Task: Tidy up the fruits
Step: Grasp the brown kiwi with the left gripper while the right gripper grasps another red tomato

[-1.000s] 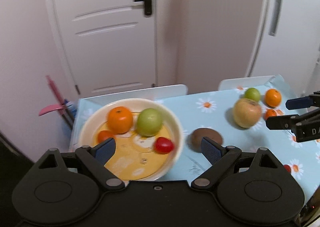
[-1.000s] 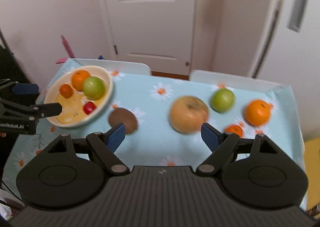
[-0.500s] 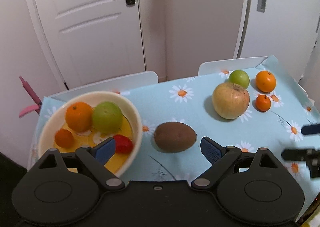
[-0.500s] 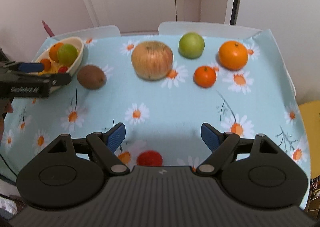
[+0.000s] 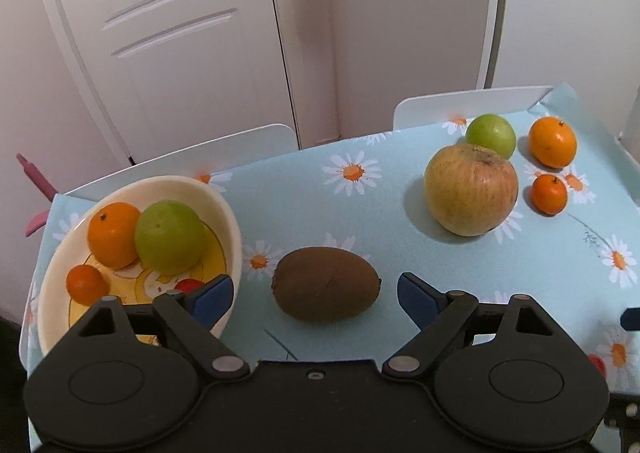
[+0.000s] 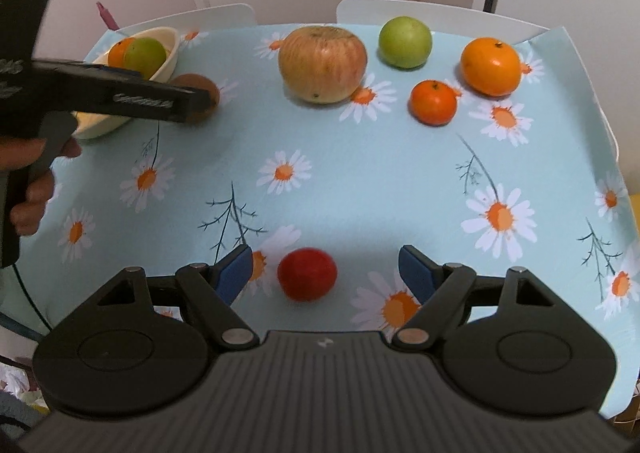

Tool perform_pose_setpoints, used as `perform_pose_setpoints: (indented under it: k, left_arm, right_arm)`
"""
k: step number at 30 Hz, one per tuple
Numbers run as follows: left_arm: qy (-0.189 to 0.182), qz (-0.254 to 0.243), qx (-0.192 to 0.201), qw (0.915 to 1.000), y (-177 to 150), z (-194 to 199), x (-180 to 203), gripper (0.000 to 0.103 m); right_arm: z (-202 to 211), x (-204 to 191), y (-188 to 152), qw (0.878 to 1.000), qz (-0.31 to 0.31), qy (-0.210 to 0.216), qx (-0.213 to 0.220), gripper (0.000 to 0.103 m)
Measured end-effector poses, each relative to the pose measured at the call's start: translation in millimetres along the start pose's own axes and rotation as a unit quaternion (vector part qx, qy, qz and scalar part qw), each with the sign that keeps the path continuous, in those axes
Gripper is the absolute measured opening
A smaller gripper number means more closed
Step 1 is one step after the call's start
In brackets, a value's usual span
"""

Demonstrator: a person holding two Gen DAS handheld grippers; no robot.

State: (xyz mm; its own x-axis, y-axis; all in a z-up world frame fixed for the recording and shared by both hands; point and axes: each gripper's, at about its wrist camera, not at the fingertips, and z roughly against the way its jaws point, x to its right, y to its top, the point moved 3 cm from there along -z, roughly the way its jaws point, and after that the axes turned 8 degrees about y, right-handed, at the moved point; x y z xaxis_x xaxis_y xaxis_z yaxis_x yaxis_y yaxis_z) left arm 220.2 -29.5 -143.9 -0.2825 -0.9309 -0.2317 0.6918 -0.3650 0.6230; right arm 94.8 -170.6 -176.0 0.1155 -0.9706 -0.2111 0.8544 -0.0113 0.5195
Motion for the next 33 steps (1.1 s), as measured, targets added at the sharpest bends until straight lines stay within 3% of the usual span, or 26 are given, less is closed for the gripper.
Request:
perform_pose_setpoints:
  k: [4,11,18,23,31,33]
  left_arm:
    - [0.003,-0.014,-0.009,0.9999,1,-13,8,0.084]
    - [0.006,-0.031,-0.017,0.9994,1,-25,14,0.082]
    - [0.010,-0.034,-0.020,0.9992,-1,-29,14,0.070]
    - [0.009,-0.035,-0.020,0.9991,-4,-26,11,0.069]
    - [0.007,-0.029,-0.025,0.9992,-8,-21,13,0.069]
    - [0.006,-0.027,-0.026,0.9993,-10,-19,13,0.069]
  right_arm:
    - [-3,-3,-3,1.000,0.001,0.000,-0.003,0.092]
    - [-6,-8,-6,1.000,0.015,-0.004,-0.009,0.079]
    - [-7,-7,-7,1.000,0.017,-0.004,-0.012,0.072]
    - [-8,-8,-7,1.000,0.021,0.001,-0.016,0.066]
    - [-10,-9,-7,0.999,0.030,0.007,-0.019,0.049]
    - [-10,-10,-7,0.999,0.033,0.007,-0.019,0.049]
